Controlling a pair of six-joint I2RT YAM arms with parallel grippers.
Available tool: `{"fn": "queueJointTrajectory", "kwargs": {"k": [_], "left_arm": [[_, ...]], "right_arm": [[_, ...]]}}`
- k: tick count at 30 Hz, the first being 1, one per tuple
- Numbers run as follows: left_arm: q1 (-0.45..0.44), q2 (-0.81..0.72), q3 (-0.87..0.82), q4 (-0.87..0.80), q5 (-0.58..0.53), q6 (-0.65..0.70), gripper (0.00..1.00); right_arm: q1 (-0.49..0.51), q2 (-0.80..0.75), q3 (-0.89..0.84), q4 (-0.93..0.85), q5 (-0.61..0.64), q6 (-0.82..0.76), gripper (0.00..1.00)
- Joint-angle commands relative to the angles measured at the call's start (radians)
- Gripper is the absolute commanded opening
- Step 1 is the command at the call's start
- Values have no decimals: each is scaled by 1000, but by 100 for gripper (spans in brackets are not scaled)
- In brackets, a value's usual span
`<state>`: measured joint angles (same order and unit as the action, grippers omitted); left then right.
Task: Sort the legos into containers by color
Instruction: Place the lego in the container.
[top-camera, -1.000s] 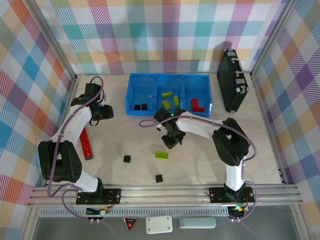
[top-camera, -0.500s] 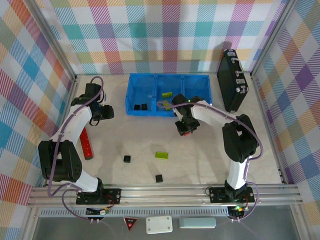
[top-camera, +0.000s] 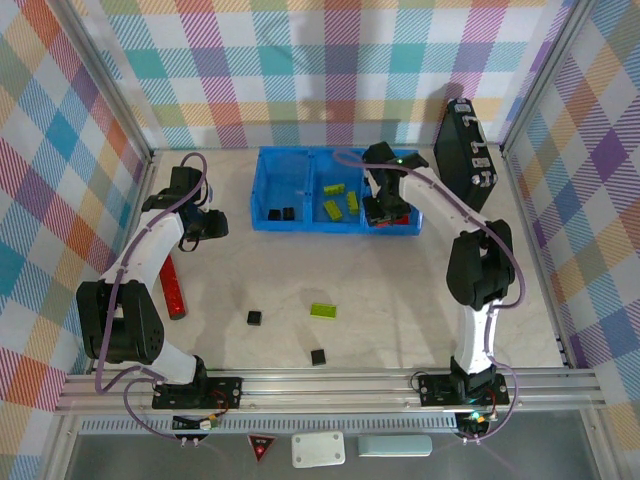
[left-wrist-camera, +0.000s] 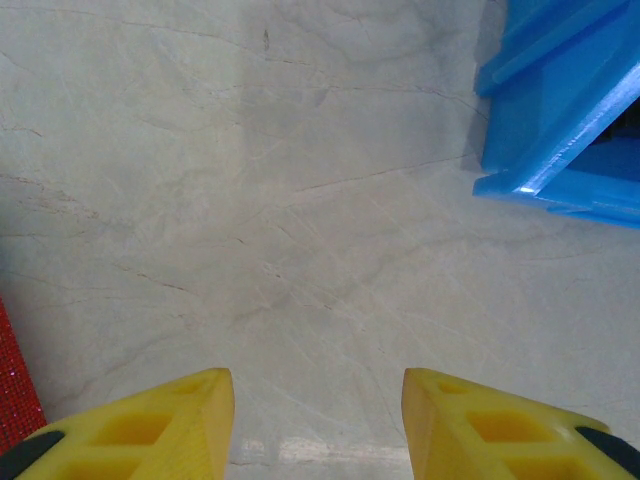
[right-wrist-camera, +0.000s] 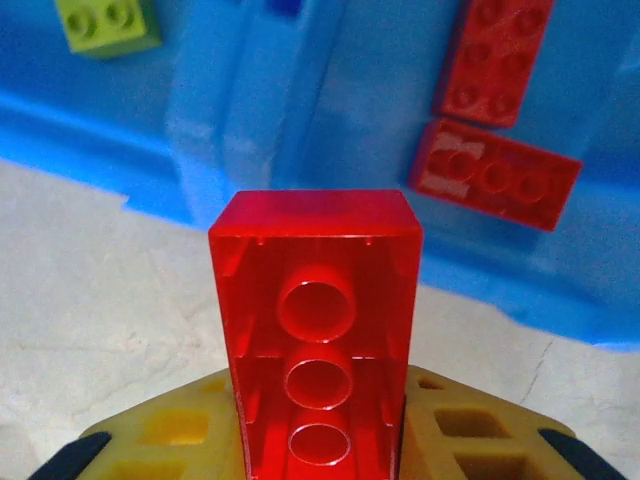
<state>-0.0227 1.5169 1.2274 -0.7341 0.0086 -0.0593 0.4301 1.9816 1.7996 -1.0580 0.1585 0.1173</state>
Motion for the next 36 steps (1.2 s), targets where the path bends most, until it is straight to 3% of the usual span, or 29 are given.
{"fn": "queueJointTrajectory", "kwargs": {"k": [1,17,27,36], "left_arm": [[7,-26,24,-31,12,-7,48],[7,-21,23,-30,15,-7,48],[7,-18,23,-31,16,-7,48],[7,-19,24,-31,22,-6,48]], "right_arm": [[-25,46,76,-65,18,-18,32],[-120,277,330,-68,-155,-12,33],[-161,365,350,-13,-266,5,33],[-163,412,374,-20,-256,17,37]]}}
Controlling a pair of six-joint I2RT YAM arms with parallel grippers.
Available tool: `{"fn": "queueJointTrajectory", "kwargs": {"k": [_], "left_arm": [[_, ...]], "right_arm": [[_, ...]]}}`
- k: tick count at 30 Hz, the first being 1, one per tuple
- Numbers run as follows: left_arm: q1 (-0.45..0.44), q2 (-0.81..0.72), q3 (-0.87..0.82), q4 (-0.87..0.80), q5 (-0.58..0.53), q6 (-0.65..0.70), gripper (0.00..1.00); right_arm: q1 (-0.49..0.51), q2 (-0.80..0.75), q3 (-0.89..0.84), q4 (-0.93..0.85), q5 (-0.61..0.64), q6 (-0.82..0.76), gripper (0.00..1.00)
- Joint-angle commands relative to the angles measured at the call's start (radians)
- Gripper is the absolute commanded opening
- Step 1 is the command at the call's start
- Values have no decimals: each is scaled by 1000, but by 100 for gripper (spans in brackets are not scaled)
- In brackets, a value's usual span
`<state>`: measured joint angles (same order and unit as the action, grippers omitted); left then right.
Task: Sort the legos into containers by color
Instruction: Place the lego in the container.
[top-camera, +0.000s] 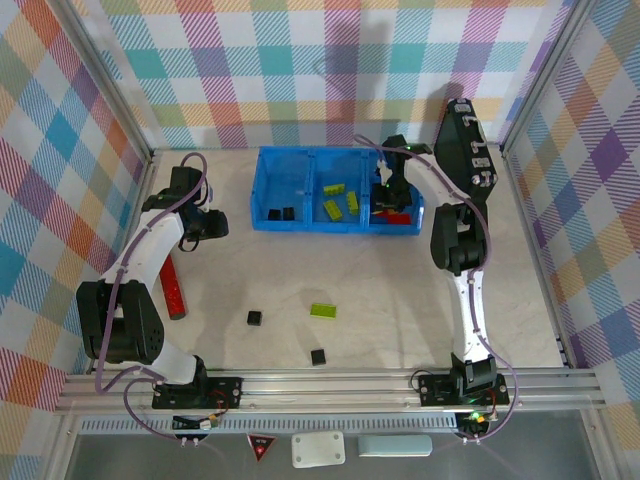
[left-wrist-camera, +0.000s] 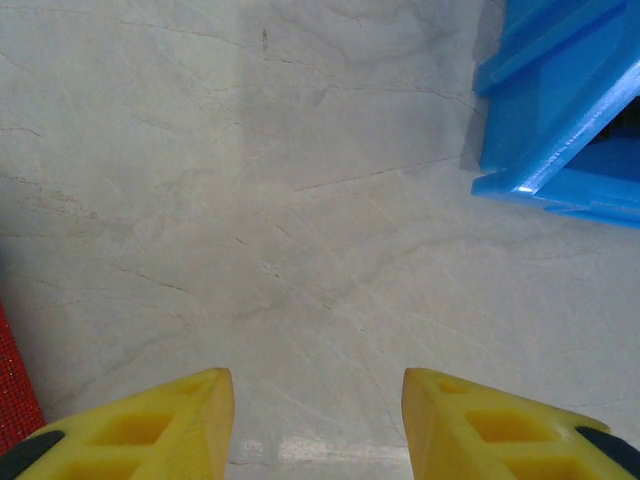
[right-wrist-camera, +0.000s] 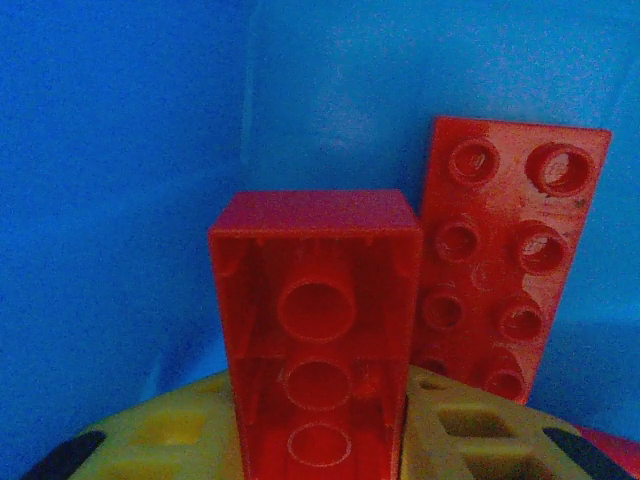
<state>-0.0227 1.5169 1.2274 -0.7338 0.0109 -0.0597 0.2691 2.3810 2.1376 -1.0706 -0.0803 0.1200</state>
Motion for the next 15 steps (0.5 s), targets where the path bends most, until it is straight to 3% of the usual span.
{"fn": "queueJointTrajectory", "kwargs": {"k": [1,15], "left_arm": [[7,-18,24,-32,21,-6,48],[7,-24,26,-33,32,-8,48]], "right_arm": [[-2,9,35,-8,-16,14,39],[-1,-62,64,-47,-32,29,44]]}}
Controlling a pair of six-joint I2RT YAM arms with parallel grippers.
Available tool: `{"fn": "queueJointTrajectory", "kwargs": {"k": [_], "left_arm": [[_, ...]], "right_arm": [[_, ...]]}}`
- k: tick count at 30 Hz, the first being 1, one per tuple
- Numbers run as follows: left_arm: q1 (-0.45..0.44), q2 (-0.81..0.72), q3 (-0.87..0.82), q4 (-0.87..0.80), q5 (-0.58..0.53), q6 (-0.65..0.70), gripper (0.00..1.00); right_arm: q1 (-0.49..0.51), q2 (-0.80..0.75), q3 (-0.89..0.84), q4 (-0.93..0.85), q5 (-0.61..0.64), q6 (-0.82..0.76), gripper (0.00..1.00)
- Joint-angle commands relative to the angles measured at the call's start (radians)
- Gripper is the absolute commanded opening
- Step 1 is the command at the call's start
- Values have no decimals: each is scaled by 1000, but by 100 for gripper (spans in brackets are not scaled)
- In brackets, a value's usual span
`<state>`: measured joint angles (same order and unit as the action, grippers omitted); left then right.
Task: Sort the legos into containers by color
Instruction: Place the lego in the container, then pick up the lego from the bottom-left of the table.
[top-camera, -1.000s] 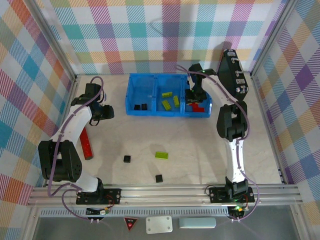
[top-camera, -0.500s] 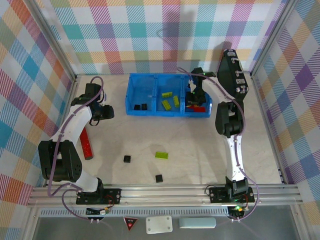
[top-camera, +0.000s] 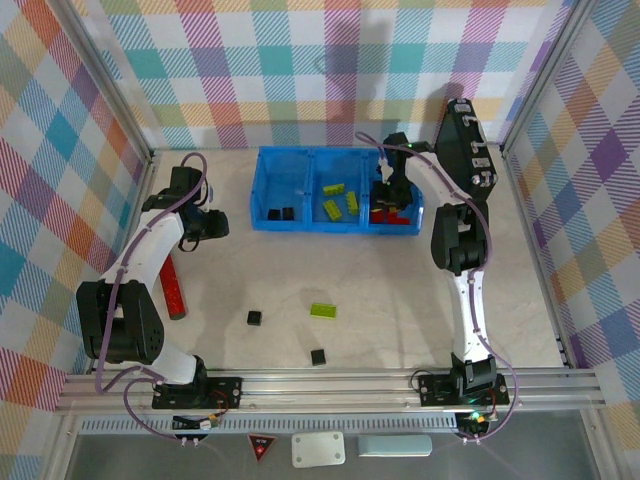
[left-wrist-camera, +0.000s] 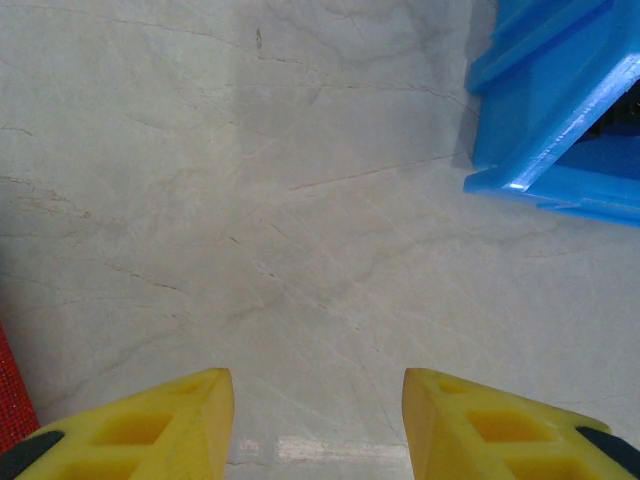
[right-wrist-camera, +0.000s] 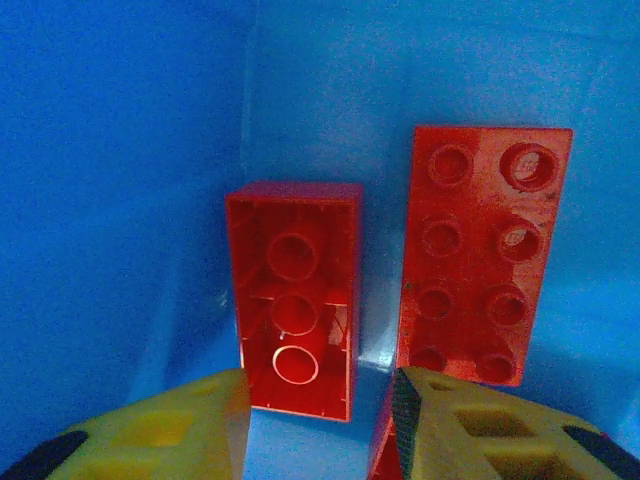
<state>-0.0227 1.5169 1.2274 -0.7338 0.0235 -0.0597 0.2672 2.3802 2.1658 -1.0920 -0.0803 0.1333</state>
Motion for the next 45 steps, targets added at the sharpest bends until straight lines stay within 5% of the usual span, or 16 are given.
{"fn": "queueJointTrajectory", "kwargs": {"k": [1,19,34,45], "left_arm": [[7,-24,25,-33,20,-8,48],[-4,0,9,-36,58,-32,48],[-123,13,56,-125,19,-77,49],[-238,-86,-105,-134,-22,-197,50]], "right_arm": [[1,-69,36,-28,-33,17,44],[46,-329,-196,-18,-39,46,44],[210,-548,-505,74,34,107,44],[248,-567,-593,131,10,110,44]]}}
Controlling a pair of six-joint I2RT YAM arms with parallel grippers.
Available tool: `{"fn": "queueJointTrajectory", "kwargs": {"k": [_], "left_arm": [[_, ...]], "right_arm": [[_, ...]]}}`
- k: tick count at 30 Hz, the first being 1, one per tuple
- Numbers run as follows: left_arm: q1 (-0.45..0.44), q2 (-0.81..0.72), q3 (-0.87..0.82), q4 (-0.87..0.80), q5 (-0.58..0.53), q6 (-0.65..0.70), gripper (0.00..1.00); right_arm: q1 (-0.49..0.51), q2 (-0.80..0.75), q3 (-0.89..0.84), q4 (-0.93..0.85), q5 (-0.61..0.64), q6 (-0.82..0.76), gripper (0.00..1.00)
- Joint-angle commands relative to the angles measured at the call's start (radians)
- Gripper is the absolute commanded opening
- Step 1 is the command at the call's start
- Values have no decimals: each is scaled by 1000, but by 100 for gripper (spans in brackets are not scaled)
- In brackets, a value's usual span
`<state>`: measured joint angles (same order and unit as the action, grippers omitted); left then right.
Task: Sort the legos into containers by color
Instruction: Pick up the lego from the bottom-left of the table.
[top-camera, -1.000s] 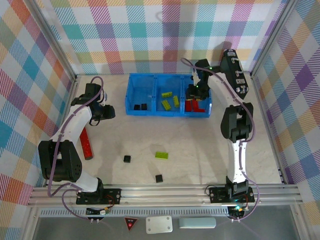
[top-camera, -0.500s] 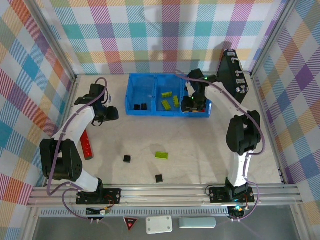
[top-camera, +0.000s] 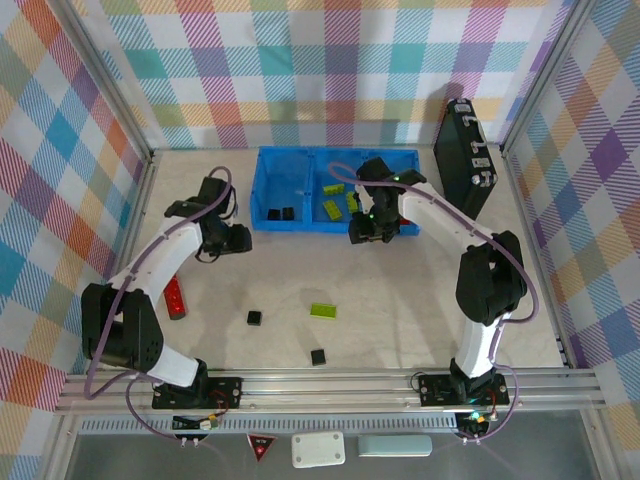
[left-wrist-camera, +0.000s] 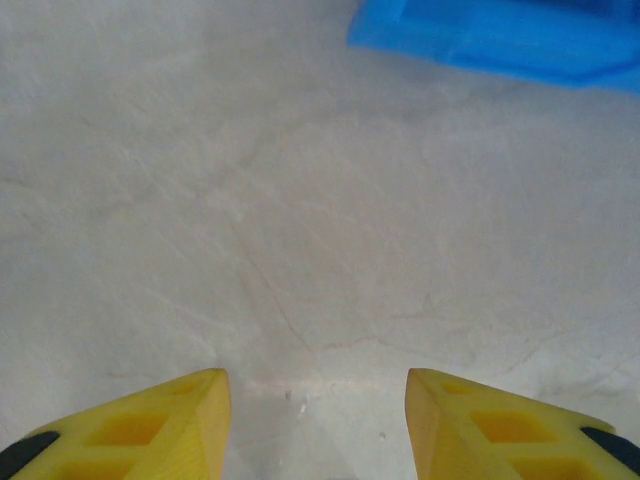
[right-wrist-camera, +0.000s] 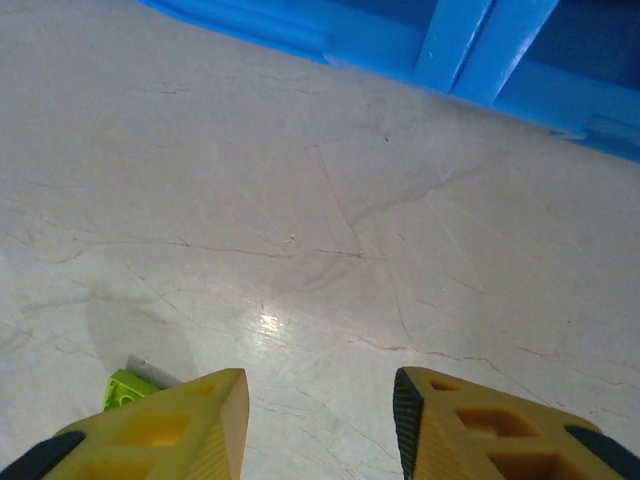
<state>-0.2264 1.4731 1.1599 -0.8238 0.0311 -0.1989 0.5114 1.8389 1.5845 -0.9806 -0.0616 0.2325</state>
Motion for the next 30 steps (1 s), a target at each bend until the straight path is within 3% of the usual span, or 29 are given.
{"fn": "queueJointTrajectory", "kwargs": {"k": [1,14,30], "left_arm": [[-51,-51,-53,-45,-37,-70,50],[-284,-145,-243,-78,-98,-236,53],[-385,-166,-405,16,-77,-347,54]], "right_arm": [[4,-23,-16,22,-10,6,44],[4,-21,-50,48,-32,-16,44],[13,-27,-53,40,-31,-12,44]]}}
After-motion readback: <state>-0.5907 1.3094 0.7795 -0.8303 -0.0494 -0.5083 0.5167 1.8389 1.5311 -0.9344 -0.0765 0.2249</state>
